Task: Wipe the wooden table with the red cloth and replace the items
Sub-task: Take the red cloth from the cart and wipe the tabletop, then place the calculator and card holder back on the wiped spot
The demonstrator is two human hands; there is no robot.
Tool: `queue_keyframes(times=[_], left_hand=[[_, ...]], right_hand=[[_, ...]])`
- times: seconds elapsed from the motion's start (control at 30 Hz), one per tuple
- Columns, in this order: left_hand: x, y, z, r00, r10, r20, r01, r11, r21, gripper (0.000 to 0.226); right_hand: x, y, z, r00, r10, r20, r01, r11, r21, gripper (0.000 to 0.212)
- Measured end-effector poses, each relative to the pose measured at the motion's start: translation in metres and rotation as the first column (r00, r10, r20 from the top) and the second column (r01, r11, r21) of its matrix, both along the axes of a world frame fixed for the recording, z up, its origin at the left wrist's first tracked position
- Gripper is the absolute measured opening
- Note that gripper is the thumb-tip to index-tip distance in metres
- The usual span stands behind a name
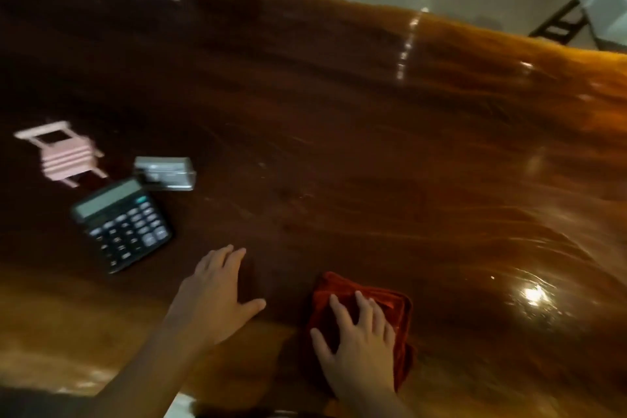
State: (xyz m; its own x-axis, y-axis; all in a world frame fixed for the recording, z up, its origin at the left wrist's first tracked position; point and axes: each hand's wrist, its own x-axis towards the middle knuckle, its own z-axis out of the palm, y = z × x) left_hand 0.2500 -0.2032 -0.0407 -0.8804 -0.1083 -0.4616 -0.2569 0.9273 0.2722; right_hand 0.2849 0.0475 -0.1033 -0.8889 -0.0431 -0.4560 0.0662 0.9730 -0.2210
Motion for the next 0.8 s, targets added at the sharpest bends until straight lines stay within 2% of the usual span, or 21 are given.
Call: queue_keyframes(times=[0.17, 0.37, 0.47, 0.53, 0.8], left_hand=[[0.018, -0.048, 0.01, 0.963, 0.238, -0.128, -0.236, 0.971, 0.029, 0.092], [0.012, -0.131, 0.018, 0.786, 0.55, -0.282, -0.565, 0.824, 0.033, 0.104], [-0.003, -0.164, 0.012, 0.682, 0.685, -0.256, -0.702, 0.711, 0.036, 0.118], [-0.016, -0.178, 0.005, 0.654, 0.726, -0.211, -0.74, 0.672, 0.017, 0.125], [-0.052, -0.199, -0.024, 0.648, 0.757, -0.081, -0.76, 0.65, -0.011, 0.14]], right_hand=[[-0.032, -0.022, 0.022, 0.992, 0.095, -0.086, -0.093, 0.995, 0.029, 0.06], [-0.093, -0.107, 0.032, 0.958, 0.213, -0.19, -0.249, 0.95, -0.19, 0.055], [-0.129, -0.155, 0.039, 0.952, 0.235, -0.197, -0.281, 0.924, -0.258, 0.048], [-0.149, -0.185, 0.043, 0.952, 0.234, -0.197, -0.284, 0.916, -0.284, 0.047], [-0.202, -0.275, 0.03, 0.924, 0.299, -0.239, -0.365, 0.878, -0.311, 0.058]])
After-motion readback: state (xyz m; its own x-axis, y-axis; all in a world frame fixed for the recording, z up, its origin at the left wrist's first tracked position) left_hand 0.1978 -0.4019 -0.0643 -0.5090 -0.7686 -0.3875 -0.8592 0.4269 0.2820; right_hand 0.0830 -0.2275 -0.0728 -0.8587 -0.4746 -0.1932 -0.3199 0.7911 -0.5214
